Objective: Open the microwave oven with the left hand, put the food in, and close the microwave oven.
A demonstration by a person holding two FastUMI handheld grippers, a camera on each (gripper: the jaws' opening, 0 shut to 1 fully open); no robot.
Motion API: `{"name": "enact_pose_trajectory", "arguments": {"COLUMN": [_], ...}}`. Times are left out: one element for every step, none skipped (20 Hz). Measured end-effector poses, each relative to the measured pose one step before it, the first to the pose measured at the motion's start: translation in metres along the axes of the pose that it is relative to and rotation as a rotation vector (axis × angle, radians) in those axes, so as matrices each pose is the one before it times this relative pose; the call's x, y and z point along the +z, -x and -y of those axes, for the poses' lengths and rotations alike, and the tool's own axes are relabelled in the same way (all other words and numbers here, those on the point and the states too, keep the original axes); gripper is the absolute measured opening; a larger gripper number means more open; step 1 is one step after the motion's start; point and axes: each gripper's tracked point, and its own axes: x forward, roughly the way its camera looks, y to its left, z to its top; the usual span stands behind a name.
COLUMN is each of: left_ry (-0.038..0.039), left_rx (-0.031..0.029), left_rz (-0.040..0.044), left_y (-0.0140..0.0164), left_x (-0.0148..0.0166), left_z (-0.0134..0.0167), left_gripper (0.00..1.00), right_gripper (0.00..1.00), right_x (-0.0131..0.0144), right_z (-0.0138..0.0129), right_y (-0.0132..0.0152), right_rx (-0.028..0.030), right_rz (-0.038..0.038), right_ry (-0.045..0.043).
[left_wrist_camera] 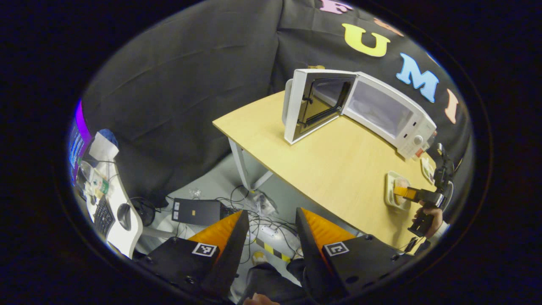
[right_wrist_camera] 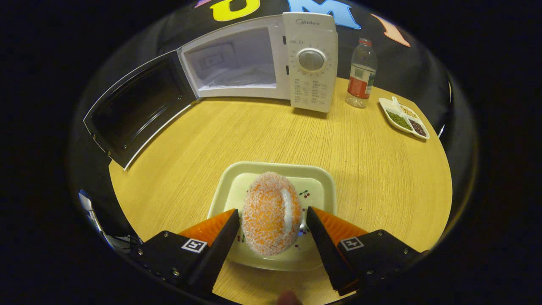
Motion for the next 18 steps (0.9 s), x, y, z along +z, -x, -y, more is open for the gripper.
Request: {"name": "enact_pose_trajectory", "arguments": {"left_ry": [0.00335,0.00242,0.00341,0.00704,0.00626,0.00514,0.00971,0.01320,0.00928,-0.00013,-0.00733,-0.00703,0.00162,0.00863,0.00867,0.00370,-0.00400,-0.00591], "left_rx": [-0.01930,-0.02122,-0.02029,-0.02222,-0.02408,-0.01875,-0.02285,-0.02702,-0.02782,-0.02474,-0.01588,-0.00911,-0.01184,-0.01743,-0.01960,-0.01724,-0.01074,-0.00470], "left_rz": [0.00313,0.00687,0.00255,0.00445,0.01698,0.01023,0.00141,0.00769,0.01797,0.02102,0.01866,0.01819,0.01830,0.01760,0.00758,0.00797,0.01156,0.01386], "left_y": [-0.00334,-0.00254,-0.00293,-0.00284,-0.00207,-0.00256,-0.00076,-0.00311,-0.00084,-0.00092,-0.00107,-0.00238,0.00269,0.00464,0.00418,0.00418,0.00377,-0.00003], "left_x": [0.00181,0.00255,0.00279,0.00132,0.00470,0.00267,0.00199,0.00374,0.00742,0.00746,0.00686,0.00673,0.00639,0.00385,0.00218,-0.00034,0.00119,0.00281], "left_z": [-0.00050,-0.00287,-0.00355,-0.00381,-0.00342,-0.00738,-0.00574,-0.00489,-0.00387,-0.00502,-0.00573,-0.00603,-0.00496,-0.00143,-0.00121,-0.00085,-0.00061,-0.00334], "left_gripper": [0.76,0.76,0.78,0.78,0.77,0.78,0.86,0.86,0.84,0.82,0.81,0.79,0.77,0.75,0.87,0.87,0.87,0.87], "right_gripper": [0.95,0.87,0.86,0.86,0.85,0.75,0.75,0.75,0.69,0.69,0.69,0.69,0.67,0.69,0.69,0.61,0.60,0.61], "right_x": [-0.00183,0.00010,-0.00022,-0.00244,0.00149,-0.00062,0.00058,-0.00040,-0.00137,-0.00109,-0.00162,-0.00530,-0.00505,-0.00632,-0.00298,-0.00705,-0.00192,-0.00308], "right_z": [0.00080,0.00136,-0.00232,0.00104,-0.00092,0.00049,-0.00210,-0.00103,-0.00146,-0.00137,-0.00066,-0.00214,-0.00224,0.00068,-0.00032,-0.00105,-0.00177,-0.00187], "right_y": [-0.00006,-0.00418,0.00617,-0.00511,0.00576,-0.00738,0.00047,0.00257,-0.00281,0.00152,0.00259,0.00170,0.00398,0.00470,0.00014,0.00797,0.00490,0.00401], "right_rx": [-0.03486,-0.01336,-0.00842,-0.01469,-0.00980,-0.01913,-0.01798,-0.02101,-0.02425,-0.01751,-0.01972,-0.01114,-0.00849,-0.01271,-0.01230,-0.01137,0.00328,-0.00012], "right_rz": [0.00566,0.02178,0.00282,-0.00020,-0.00842,-0.01883,-0.02080,-0.02289,-0.01299,-0.00568,-0.00045,-0.01338,-0.01499,-0.00939,-0.00644,-0.02019,0.00117,-0.00529], "right_ry": [0.04155,0.02855,-0.00132,-0.01305,-0.02637,-0.02136,-0.01464,-0.02078,-0.02025,-0.01735,-0.02873,-0.03489,-0.02588,-0.00773,-0.01716,-0.01414,0.00372,0.02063]}}
